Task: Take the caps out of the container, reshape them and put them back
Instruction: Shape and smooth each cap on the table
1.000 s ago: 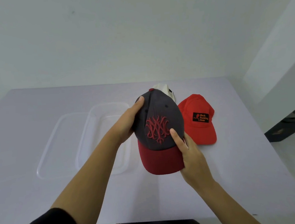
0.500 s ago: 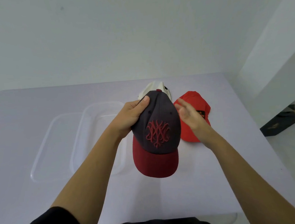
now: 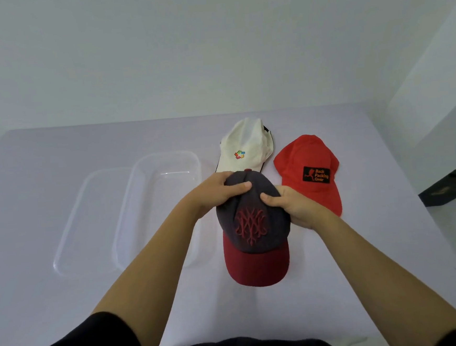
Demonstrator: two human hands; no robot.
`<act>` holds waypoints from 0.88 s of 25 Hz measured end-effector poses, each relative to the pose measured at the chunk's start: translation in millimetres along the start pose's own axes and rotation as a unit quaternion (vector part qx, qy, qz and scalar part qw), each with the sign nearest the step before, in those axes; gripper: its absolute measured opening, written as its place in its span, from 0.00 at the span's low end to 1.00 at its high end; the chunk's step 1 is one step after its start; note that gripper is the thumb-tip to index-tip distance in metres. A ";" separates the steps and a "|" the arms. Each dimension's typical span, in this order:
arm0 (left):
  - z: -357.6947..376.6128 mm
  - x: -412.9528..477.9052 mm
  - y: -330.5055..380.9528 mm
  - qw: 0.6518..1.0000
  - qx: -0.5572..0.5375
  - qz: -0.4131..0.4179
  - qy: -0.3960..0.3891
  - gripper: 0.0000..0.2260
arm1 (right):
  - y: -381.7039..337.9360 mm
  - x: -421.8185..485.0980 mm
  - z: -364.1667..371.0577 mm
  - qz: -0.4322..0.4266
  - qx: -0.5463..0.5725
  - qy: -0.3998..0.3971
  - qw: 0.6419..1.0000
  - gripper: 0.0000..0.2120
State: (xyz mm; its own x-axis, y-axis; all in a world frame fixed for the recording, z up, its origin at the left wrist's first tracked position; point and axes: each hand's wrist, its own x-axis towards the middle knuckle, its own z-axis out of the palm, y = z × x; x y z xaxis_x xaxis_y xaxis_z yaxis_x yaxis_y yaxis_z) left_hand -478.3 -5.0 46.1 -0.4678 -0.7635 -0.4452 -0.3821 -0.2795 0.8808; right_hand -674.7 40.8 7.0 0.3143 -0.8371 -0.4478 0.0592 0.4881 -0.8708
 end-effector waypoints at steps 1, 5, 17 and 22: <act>-0.8 7.1 -7.2 1.000 0.027 -0.012 0.004 0.16 | 8.2 4.4 -0.5 0.011 -0.011 0.008 1.000 0.11; 2.2 34.1 -39.3 0.981 0.180 -0.053 0.047 0.15 | 37.5 20.8 -5.9 0.027 -0.099 0.077 0.992 0.07; 26.8 58.4 -63.8 0.956 0.233 -0.057 0.166 0.22 | 63.3 57.0 -12.2 0.066 -0.240 0.202 0.947 0.23; 27.4 57.6 -28.9 0.935 0.226 0.047 0.269 0.20 | 33.0 34.3 -39.8 -0.150 -0.365 0.305 0.866 0.15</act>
State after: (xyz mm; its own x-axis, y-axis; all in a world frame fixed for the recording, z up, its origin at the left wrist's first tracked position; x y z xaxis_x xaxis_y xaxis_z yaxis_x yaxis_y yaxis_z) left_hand -516.0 -25.0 -9.4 -0.0935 -0.9888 -0.1166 -0.7144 -0.0150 0.6996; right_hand -699.7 18.4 -45.2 -0.1843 -0.9828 -0.0083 -0.6343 0.1254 -0.7629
